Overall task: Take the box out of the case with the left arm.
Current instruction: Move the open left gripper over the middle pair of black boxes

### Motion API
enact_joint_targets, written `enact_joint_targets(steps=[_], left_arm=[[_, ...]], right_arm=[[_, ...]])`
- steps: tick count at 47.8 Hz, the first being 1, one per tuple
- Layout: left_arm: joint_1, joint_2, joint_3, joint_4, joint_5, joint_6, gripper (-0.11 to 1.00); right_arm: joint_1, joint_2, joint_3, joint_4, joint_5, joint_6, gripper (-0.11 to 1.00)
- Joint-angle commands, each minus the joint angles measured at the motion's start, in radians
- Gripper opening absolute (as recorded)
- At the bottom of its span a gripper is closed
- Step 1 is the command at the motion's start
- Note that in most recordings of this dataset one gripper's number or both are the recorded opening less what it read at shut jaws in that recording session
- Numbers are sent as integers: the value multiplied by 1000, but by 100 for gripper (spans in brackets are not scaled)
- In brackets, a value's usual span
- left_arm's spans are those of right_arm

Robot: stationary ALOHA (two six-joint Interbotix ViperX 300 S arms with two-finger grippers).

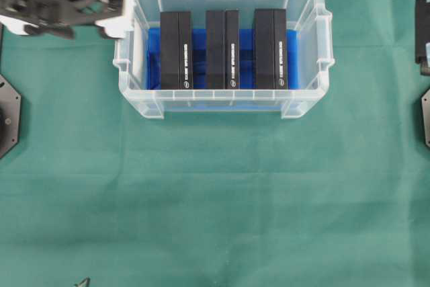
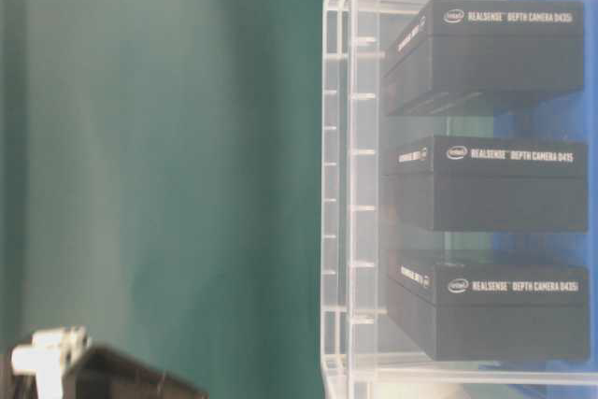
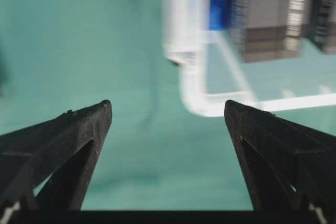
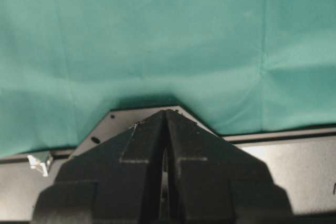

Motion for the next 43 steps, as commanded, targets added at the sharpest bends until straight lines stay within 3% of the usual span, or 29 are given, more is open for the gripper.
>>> enact_joint_targets(steps=[1,33,43], left_arm=[[-17,35,-67,2,-6,-15,87],[-32,339,-407,12,-14,-21,87],[-25,417,-500,12,-12,21,87]], right_arm=[[-2,-2,-20,0,2,2,1],[0,-2,-21,0,-2,2,1],[0,-2,-23,0,-2,2,1]])
